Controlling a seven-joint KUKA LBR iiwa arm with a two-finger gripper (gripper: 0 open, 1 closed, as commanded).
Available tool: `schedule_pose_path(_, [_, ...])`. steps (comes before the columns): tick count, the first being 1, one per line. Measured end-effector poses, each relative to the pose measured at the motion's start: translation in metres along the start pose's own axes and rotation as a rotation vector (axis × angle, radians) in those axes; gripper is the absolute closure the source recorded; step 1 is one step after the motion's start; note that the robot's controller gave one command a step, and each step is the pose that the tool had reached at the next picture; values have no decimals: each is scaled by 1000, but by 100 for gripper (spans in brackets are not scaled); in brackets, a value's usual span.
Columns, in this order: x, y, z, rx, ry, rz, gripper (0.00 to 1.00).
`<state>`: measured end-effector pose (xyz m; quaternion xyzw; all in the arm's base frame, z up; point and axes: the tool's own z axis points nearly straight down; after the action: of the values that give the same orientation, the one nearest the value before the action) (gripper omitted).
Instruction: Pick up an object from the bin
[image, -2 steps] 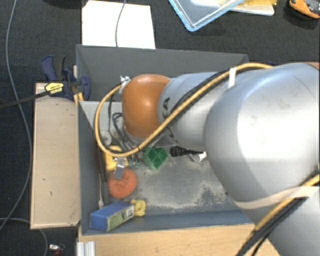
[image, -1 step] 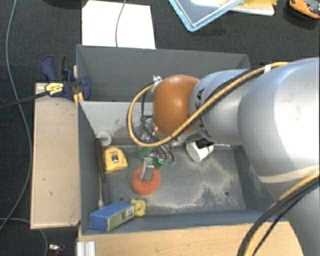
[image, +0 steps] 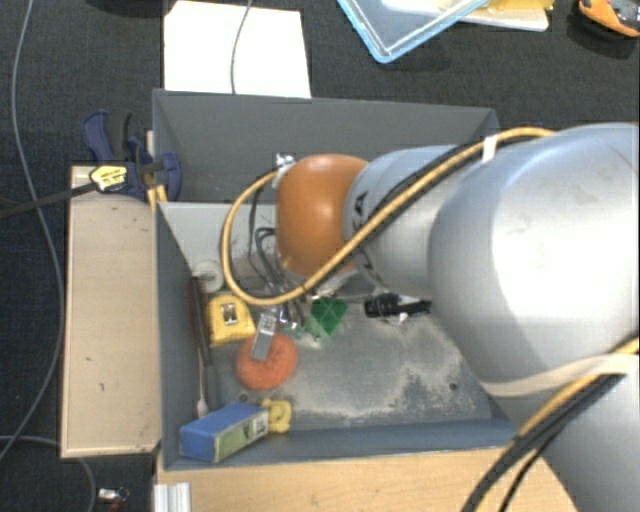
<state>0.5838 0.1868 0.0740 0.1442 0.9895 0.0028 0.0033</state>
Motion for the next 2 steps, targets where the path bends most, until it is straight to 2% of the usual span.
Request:
schedule_pose_path(1, [11,24,1,-1,-4,-60,0])
schedule_pose_path(2, [36,54,3,-1,-2,274,100])
